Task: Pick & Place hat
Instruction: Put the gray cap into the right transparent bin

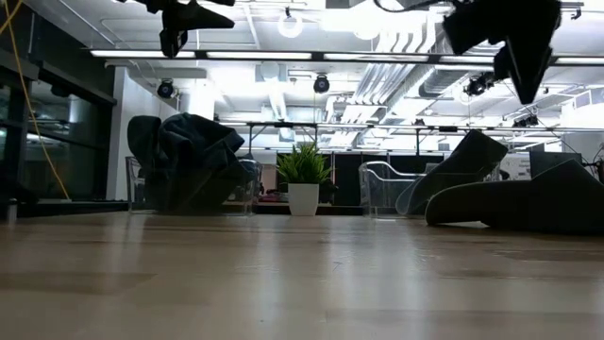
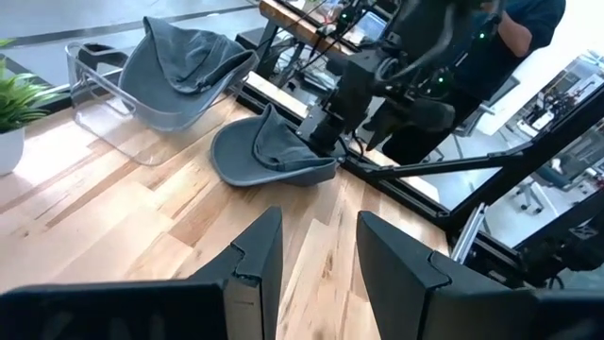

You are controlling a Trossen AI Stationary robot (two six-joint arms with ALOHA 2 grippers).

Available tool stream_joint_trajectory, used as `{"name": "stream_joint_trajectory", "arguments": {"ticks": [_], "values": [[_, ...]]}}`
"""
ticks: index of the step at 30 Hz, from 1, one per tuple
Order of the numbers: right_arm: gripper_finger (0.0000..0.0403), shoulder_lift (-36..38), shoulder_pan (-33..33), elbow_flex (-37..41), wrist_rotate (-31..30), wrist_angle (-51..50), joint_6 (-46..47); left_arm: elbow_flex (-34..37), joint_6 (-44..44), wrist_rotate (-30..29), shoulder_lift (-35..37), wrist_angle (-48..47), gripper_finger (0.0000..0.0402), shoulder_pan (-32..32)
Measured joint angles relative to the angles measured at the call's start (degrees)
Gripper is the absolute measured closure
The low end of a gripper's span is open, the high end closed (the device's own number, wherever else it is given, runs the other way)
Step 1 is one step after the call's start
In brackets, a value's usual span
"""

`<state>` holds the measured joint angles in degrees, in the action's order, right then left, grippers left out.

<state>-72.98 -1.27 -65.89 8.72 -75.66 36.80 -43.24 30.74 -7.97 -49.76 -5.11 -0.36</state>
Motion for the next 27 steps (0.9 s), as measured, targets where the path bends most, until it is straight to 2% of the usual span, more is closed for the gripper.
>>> {"name": "stream_joint_trajectory", "arguments": {"ticks": [9,13,16,21,27], "values": [[0.0194,3.88,-8.46,4.08,-6.94,0.93,14.5,0.0,-1.0,0.04,0.0,-0.81,0.0286,0.0],[0.0194,6.58,-13.47,9.05,-8.43,7.21,22.87,0.0,-1.1,-0.24,0.0,-2.26,0.0286,-0.02],[0.0194,7.9,-18.23,12.42,-13.54,10.81,28.75,0.0,-1.15,-1.39,0.0,-2.92,0.0286,0.0],[0.0194,8.47,-26.46,15.43,-24.08,10.84,38.03,0.0,-1.15,-1.63,0.0,-2.92,0.0286,0.0],[0.0194,8.47,-34.42,19.26,-27.07,10.84,49.47,0.0,-1.15,-1.57,0.0,-2.97,0.0286,0.0]]}}
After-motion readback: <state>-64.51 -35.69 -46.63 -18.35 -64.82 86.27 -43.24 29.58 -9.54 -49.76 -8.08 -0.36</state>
